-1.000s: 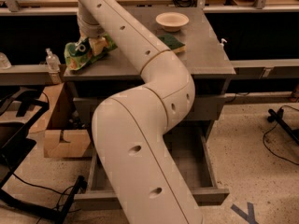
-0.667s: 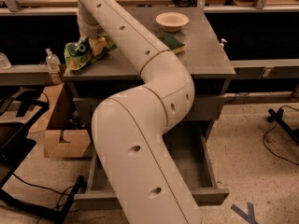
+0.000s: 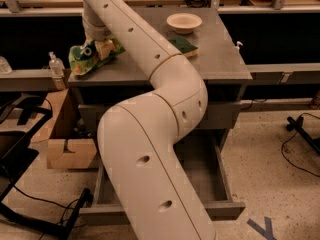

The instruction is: Place green rice chip bag into middle drawer

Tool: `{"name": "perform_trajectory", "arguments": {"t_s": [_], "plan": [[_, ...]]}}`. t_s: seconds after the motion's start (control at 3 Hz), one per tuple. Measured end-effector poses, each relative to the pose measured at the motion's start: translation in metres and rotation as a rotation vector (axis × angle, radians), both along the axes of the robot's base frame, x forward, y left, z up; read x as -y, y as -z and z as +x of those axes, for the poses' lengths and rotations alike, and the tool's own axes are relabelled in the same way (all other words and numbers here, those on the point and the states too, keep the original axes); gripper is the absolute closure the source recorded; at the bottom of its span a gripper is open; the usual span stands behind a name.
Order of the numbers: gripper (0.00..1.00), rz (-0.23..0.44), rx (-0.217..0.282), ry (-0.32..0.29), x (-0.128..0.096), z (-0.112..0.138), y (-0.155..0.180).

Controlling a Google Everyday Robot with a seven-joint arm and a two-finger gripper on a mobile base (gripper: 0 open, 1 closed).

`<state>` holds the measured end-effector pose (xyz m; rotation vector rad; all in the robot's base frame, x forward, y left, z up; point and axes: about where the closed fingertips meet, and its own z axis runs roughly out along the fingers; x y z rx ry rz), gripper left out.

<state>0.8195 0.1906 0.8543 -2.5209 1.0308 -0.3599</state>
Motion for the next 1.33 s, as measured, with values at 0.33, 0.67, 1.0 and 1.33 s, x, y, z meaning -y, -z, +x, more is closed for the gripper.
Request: {"name": "perform_trajectory", "arguments": {"t_s": [0.33,0.67,1.0,1.33], "plan": [[1.0,0.0,0.0,0.0,0.0,0.0,0.0],[1.0,0.019,0.059,0.021,0.012,-0.004,-0.035],[1.0,0.087,0.199,0.106,0.045,-0.017,-0.108],[1.0,0.193,0.324,0.206,0.083,-0.051,-0.18]]}}
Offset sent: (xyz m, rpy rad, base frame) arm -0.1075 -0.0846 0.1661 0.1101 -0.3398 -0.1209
